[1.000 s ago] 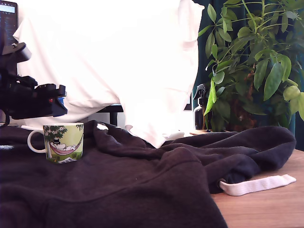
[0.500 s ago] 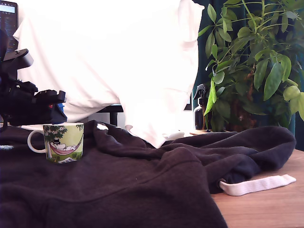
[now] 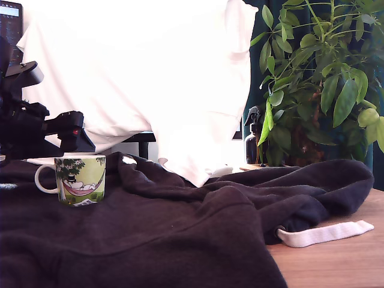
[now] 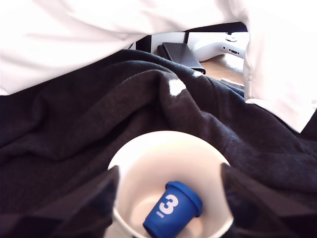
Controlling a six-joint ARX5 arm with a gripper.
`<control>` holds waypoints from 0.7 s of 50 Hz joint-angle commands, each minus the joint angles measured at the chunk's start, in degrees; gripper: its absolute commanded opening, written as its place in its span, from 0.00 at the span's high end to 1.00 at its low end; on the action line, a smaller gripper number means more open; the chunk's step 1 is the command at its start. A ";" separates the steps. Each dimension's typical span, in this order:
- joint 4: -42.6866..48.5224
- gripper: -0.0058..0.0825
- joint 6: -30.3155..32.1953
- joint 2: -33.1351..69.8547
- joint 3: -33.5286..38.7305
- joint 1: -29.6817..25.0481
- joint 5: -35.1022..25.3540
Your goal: Pick the blue coffee capsule and place it inside the green coffee cup
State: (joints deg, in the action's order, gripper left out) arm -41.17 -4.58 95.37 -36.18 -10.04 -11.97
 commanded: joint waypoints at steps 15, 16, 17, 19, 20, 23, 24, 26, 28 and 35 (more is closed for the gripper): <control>7.10 0.30 4.76 -10.97 -0.31 0.11 -0.61; 8.02 0.34 5.05 -12.09 -0.31 0.17 -0.61; 8.85 0.38 5.14 -13.07 -0.31 0.20 -0.61; 10.47 0.47 5.31 -15.10 -0.31 0.39 -0.35; 11.47 0.52 5.31 -16.15 -0.31 0.50 -0.31; 14.14 0.70 5.29 -19.37 -0.31 1.01 0.33; 15.17 0.75 5.29 -20.37 -0.31 1.16 0.57; 17.03 0.86 5.29 -22.43 -0.31 1.55 1.07; 18.88 0.94 5.29 -24.52 -0.31 2.01 1.46; 24.85 0.96 5.07 -31.02 -0.31 3.78 3.28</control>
State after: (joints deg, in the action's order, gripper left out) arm -17.39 0.38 66.22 -36.23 -6.98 -9.04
